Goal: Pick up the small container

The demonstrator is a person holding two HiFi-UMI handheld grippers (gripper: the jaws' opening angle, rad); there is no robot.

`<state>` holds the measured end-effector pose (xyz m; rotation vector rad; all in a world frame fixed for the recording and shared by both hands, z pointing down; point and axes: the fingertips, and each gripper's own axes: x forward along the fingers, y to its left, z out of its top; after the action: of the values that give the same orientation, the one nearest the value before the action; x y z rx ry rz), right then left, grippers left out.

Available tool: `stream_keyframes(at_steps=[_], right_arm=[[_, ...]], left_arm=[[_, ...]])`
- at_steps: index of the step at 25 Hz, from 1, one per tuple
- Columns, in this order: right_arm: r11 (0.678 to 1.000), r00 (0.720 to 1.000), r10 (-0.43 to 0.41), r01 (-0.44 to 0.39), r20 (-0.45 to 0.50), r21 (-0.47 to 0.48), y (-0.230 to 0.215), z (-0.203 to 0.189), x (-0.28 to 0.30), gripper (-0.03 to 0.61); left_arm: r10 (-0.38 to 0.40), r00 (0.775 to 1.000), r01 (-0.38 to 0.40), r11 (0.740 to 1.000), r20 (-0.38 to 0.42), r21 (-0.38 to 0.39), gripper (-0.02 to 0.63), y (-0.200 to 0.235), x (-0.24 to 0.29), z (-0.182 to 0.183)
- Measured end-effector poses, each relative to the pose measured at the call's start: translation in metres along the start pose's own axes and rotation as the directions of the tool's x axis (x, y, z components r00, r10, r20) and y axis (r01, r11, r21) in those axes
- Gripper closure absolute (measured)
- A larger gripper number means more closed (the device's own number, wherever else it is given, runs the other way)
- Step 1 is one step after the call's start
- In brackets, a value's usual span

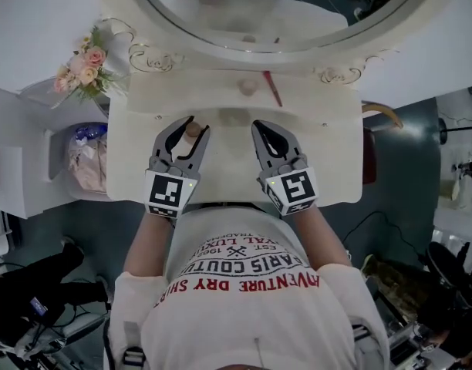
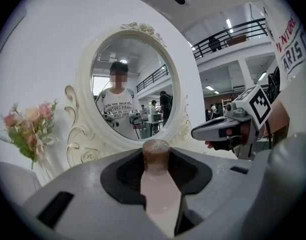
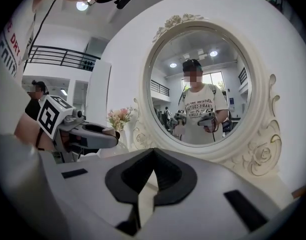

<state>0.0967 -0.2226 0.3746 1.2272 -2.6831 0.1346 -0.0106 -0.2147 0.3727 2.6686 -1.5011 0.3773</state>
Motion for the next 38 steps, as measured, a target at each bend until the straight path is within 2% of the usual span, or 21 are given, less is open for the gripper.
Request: stream_keyframes(at_steps=[7,14,31,38], right_arm=[[0.999,0.998,-0.023,0.025,0.060,-0.033,-0.009,0.030,-0.014,0.580],[0.999,0.993,-0.017,0.022,0.113,-0.042,-0.011,0.053,-0.031,0.581],[0.997,0.993,-0.011,0.020,0.114,-0.074,-0.009,0.056,-0.037,0.581],[0.998,0.993,-0.013,0.020,0.117,-0.057,-0.013,0.054,-0.038,0.581]], left_arm=[[0.033,0.997,-0.035,0.999,0.073,0.025,0.469,0.003,-0.025,0.045],[0.058,0.994,-0.060,0.998,0.089,0.024,0.469,-0.001,-0.042,0.069],[0.054,0.994,-0.056,0.998,0.092,0.025,0.469,-0.005,-0.041,0.069],[0.047,0.995,-0.050,0.998,0.092,0.025,0.469,-0.007,-0.037,0.070]])
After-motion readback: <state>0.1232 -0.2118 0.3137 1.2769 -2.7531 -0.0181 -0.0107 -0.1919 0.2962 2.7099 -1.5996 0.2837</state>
